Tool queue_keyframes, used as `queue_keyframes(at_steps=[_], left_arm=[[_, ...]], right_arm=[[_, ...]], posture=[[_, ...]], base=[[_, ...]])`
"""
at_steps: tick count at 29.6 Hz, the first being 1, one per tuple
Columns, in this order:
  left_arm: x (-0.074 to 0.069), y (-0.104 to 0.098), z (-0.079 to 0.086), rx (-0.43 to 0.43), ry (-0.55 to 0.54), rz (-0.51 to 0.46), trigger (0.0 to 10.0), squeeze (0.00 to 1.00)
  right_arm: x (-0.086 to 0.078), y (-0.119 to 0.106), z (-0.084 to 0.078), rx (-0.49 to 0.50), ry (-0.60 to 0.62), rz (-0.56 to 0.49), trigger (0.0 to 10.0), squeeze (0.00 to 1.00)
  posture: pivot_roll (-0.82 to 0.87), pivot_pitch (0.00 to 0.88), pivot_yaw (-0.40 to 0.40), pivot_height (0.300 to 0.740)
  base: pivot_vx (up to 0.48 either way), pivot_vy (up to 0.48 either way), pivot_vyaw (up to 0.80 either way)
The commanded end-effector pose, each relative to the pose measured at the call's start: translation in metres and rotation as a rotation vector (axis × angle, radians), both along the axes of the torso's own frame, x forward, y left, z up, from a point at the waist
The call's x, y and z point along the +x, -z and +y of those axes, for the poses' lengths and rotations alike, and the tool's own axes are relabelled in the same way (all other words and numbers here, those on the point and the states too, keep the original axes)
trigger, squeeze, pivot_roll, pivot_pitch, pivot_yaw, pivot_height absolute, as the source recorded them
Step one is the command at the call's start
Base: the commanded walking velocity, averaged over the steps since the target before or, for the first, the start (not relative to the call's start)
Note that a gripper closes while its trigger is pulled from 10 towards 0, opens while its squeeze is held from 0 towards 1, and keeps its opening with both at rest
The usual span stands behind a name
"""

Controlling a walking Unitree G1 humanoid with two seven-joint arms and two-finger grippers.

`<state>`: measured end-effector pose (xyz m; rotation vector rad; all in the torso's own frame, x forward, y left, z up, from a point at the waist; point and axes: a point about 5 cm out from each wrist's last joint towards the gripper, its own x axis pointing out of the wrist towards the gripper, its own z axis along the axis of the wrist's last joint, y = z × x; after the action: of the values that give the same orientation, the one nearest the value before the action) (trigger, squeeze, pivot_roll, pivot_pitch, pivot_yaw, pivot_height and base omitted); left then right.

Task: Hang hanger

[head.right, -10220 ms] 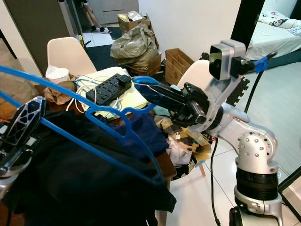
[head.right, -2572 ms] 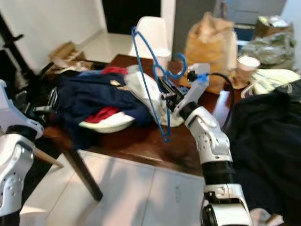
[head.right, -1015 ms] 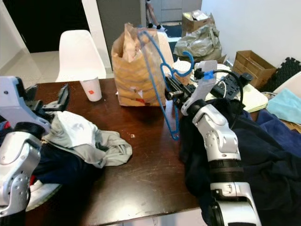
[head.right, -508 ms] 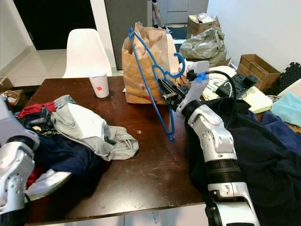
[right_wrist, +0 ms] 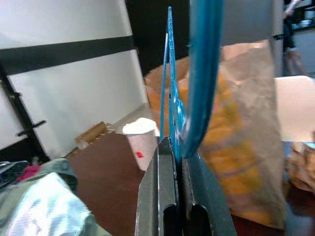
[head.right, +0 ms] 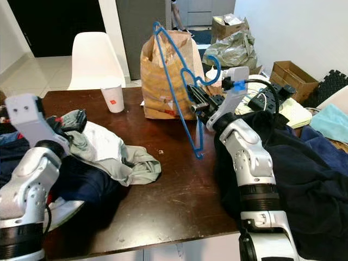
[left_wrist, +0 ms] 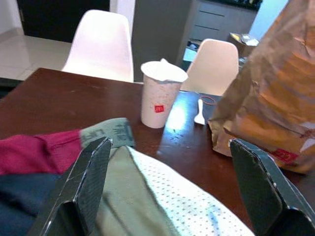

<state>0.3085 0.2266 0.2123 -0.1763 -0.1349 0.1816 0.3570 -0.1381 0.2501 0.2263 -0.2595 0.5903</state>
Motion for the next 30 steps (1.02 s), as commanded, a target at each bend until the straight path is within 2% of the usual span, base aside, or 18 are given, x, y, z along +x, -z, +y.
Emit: queue_keyframes(at_steps=[1,3,4,6,8,13,15,16,17,30], left_arm=[[0.001,0.005,0.001,0.005,-0.008,0.025,10.0,0.00],[0.002,0.017,0.005,0.021,-0.031,0.100,10.0,0.00],[0.002,0.017,0.005,0.021,-0.031,0.100,10.0,0.00],[0.004,0.030,0.005,0.023,-0.030,0.183,10.0,0.00],[0.005,0.037,0.005,0.019,-0.024,0.220,10.0,0.00],[0.007,0.044,0.004,0.008,-0.014,0.262,10.0,0.00],[0.007,0.046,0.003,0.006,0.001,0.272,9.6,0.00],[0.007,0.047,0.003,0.006,0.013,0.275,6.5,0.00],[0.008,0.046,0.002,0.010,0.019,0.271,0.0,0.00],[0.008,0.033,0.005,0.073,0.008,0.236,0.0,0.00]], right_arm=[[0.002,0.001,0.000,-0.007,0.016,0.004,10.0,0.00],[0.004,0.007,-0.004,-0.031,0.052,0.030,10.0,0.00],[0.004,0.007,-0.004,-0.031,0.052,0.030,10.0,0.00],[0.005,0.011,-0.005,-0.056,0.075,0.052,10.0,0.00],[0.005,0.013,-0.006,-0.064,0.080,0.058,10.0,0.00],[0.005,0.013,-0.006,-0.068,0.085,0.062,10.0,0.00],[0.005,0.013,-0.007,-0.067,0.090,0.062,10.0,0.00],[0.005,0.013,-0.007,-0.067,0.095,0.062,10.0,0.00],[0.005,0.012,-0.008,-0.065,0.100,0.063,10.0,0.00],[0.007,0.013,-0.007,-0.059,0.113,0.066,10.0,0.00]], posture=[[-0.04,0.051,0.005,0.740],[-0.04,0.056,0.003,0.740],[-0.04,0.056,0.003,0.740],[-0.04,0.061,0.003,0.740],[-0.04,0.061,0.005,0.740],[-0.05,0.062,0.008,0.740],[-0.05,0.062,0.010,0.740],[-0.05,0.062,0.010,0.740],[-0.05,0.064,0.012,0.740],[-0.04,0.058,0.009,0.740]], base=[[0.000,0.000,0.00],[0.000,0.000,0.00],[0.000,0.000,0.00],[0.000,0.000,0.00],[0.000,0.000,0.00],[0.000,0.000,0.00],[0.000,0.000,0.00],[0.000,0.000,0.00],[0.000,0.000,0.00],[0.000,0.000,0.00]])
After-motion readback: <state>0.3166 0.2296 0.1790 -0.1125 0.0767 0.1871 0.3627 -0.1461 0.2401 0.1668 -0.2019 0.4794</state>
